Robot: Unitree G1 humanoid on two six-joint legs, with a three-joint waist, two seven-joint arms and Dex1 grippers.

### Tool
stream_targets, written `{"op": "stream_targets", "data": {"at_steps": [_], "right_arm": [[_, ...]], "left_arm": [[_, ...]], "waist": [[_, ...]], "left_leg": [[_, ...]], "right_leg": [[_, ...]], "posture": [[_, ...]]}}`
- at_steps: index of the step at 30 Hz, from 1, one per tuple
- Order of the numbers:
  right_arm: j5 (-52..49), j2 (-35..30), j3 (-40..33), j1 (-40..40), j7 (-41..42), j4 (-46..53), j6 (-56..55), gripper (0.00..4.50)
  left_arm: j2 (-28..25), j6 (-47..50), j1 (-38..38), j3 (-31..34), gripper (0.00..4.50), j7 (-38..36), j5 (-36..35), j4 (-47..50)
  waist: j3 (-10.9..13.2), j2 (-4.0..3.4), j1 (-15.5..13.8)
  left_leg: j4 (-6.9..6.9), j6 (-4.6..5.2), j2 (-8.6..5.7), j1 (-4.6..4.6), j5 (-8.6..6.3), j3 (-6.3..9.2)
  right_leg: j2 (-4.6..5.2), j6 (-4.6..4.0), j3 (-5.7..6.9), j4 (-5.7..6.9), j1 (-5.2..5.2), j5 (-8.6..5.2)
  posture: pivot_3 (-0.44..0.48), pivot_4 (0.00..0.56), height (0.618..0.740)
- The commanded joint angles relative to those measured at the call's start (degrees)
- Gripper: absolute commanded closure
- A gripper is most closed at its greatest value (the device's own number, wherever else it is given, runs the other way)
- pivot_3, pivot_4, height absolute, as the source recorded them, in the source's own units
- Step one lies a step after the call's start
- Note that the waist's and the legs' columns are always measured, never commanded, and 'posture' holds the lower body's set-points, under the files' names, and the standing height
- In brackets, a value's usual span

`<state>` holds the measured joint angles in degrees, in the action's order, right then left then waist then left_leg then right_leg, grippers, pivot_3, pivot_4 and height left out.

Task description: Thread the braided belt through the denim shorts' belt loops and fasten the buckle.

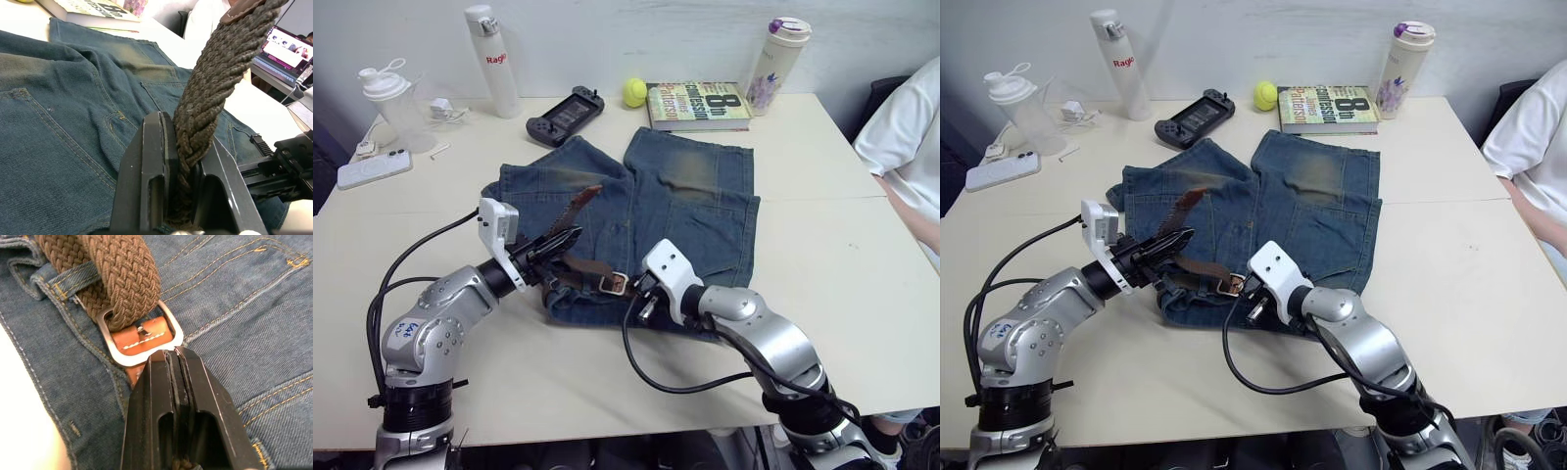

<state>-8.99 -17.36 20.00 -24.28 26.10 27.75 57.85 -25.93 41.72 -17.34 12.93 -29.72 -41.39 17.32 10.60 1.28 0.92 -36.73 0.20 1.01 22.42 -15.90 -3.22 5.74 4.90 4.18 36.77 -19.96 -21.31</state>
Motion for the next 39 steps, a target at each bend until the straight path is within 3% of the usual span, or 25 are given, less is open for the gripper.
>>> {"op": "stream_targets", "data": {"at_steps": [1, 26, 39], "right_arm": [[-0.5, -0.4, 1.0, -0.9, 0.4, 2.1, -0.2, 4.46], [5.7, 3.6, 13.7, -9.6, 1.0, -11.8, -6.3, 4.46], [4.8, 4.6, 10.1, -10.1, 2.4, -10.4, -5.3, 4.46]], "left_arm": [[-0.5, -0.5, 0.0, 0.2, 4.50, 0.2, -0.2, 1.9], [-4.8, -3.2, 2.7, 2.8, 4.50, -0.4, 3.2, -1.2], [-6.7, -4.4, 0.9, 2.7, 4.50, -1.8, 5.1, -3.2]], "waist": [[0.0, 0.00, 0.0], [0.0, 0.02, 0.9], [0.0, 0.02, 1.0]], "left_leg": [[0.00, 0.00, 0.00, 0.00, 0.00, 0.00], [0.58, -0.13, 0.03, -0.02, 0.18, -0.37], [0.61, -0.14, 0.06, -0.03, 0.18, -0.42]], "right_leg": [[0.00, 0.00, 0.00, 0.00, 0.00, 0.00], [0.00, -0.01, -0.33, 0.09, -0.51, 0.00], [-0.01, -0.01, -0.36, 0.11, -0.55, 0.00]], "posture": [[0.000, 0.150, 0.740], [0.000, 0.150, 0.740], [0.000, 0.150, 0.740]]}}
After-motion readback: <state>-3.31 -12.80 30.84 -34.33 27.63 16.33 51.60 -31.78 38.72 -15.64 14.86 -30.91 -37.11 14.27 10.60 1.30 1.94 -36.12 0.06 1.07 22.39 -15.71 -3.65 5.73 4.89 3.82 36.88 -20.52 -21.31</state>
